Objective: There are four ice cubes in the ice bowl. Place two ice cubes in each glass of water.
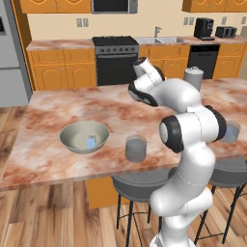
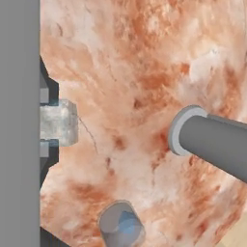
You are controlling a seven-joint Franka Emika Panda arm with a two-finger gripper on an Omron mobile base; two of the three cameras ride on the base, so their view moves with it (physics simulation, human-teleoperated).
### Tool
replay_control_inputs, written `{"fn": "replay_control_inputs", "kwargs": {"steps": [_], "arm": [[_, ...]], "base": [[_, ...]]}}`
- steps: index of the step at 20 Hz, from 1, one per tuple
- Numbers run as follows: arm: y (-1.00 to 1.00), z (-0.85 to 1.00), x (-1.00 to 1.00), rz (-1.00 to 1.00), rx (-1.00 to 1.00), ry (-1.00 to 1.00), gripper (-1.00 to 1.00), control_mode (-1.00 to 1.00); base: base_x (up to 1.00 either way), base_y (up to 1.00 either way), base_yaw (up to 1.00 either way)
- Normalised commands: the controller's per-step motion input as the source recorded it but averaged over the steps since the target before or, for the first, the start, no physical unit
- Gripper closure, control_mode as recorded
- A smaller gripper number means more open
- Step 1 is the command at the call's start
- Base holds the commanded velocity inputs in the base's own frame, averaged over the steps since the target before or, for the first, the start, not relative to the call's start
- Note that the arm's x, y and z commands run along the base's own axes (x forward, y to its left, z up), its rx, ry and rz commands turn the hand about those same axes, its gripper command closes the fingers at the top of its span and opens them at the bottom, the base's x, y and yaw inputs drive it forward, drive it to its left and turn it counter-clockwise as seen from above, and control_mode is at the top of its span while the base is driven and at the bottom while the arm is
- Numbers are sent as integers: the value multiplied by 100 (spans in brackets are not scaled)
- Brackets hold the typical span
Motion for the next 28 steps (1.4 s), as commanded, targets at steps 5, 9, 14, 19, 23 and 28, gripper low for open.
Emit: {"fn": "replay_control_inputs", "kwargs": {"steps": [5,9,14,19,23,28], "arm": [[-100,0,-20,-21,8,-12,100,-100],[-100,-5,-46,-6,18,-27,100,-100],[-100,-1,-56,-2,22,-28,100,-100],[-100,0,-69,-8,16,-14,100,-100],[-100,-6,-49,-19,3,0,100,-100],[-100,-9,-19,-19,0,13,100,-100]], "base": [[0,0,0],[0,0,0],[0,0,0],[0,0,0],[0,0,0],[0,0,0]]}}
